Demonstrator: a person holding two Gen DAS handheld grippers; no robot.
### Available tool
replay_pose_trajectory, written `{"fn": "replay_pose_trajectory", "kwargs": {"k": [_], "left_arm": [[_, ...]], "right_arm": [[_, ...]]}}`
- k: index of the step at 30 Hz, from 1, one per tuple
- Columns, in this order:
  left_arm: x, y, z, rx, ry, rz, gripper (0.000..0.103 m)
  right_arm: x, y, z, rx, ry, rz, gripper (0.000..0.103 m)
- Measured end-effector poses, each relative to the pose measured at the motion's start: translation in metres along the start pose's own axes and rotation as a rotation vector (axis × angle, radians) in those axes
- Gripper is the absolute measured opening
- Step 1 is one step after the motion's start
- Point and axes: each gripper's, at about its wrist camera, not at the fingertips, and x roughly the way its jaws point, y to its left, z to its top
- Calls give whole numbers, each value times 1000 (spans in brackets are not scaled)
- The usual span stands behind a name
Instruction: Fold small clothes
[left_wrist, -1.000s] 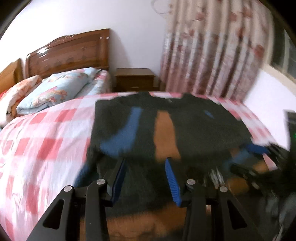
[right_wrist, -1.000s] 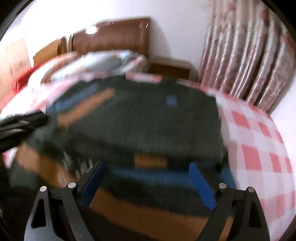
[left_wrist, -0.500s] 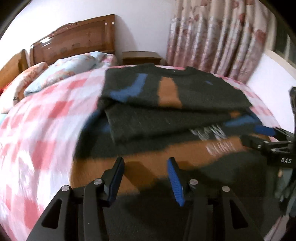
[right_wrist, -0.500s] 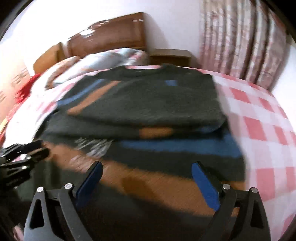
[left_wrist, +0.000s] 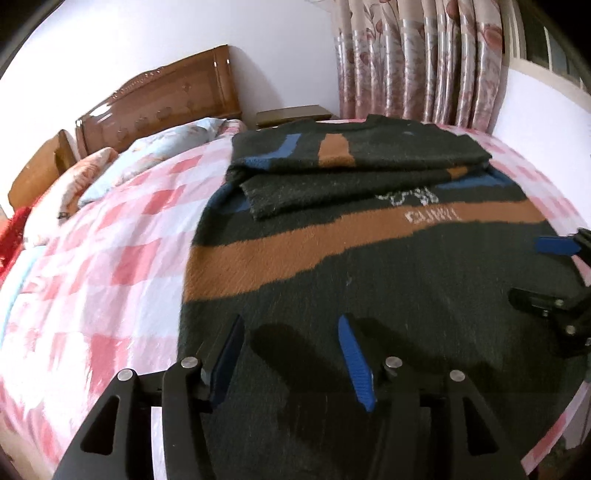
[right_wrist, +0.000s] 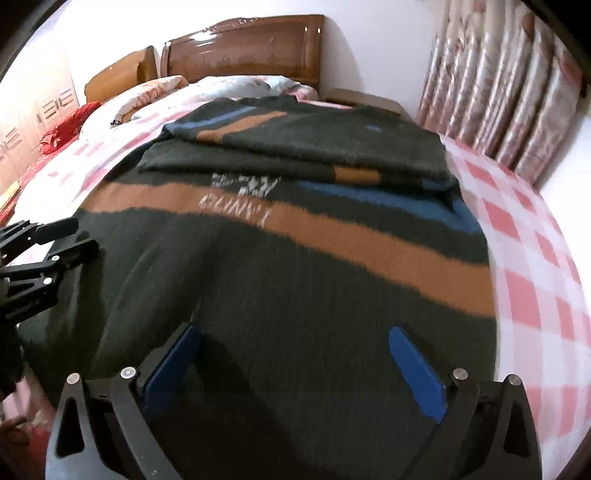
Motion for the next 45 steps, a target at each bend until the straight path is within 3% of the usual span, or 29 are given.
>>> {"fn": "replay_pose_trajectory", "kwargs": {"k": [6, 9, 12, 14, 25, 27, 28, 32, 36, 41, 45], "left_arm": [[-18, -12, -23, 59, -34, 64, 55], [-23, -3, -30, 13, -19, 14, 56], [-24, 18, -42, -86, -15, -73, 67], [-25, 24, -48, -85, -43, -109, 67], [-29, 21, -49, -86, -24, -101, 67], [-37, 21, -52, -111, -13, -152, 64], [-41, 18, -56, -99, -18, -183, 64], [-49, -1, -73, 25, -74, -115, 67], [-52, 18, -71, -50, -59, -164, 63], [-72, 69, -84, -226, -149, -165, 62], [-61, 101, -95, -353, -88, -202, 62]], "right_arm": [[-22, 0, -35, 1, -18, -5, 103], [-33, -3, -52, -4, -23, 0, 103], [-43, -6, -71, -27, -67, 16, 103], [-45, -7, -75, -39, -88, 20, 103], [-45, -5, -74, -34, -74, 2, 103], [-48, -2, -72, -14, -42, -17, 103], [-51, -1, -74, -10, -42, -17, 103], [-58, 6, -94, -47, -95, 0, 103], [-65, -5, -94, -28, -74, -8, 103], [-88, -51, -101, 137, -141, -33, 103], [-84, -78, -118, 230, -79, -45, 103]]}}
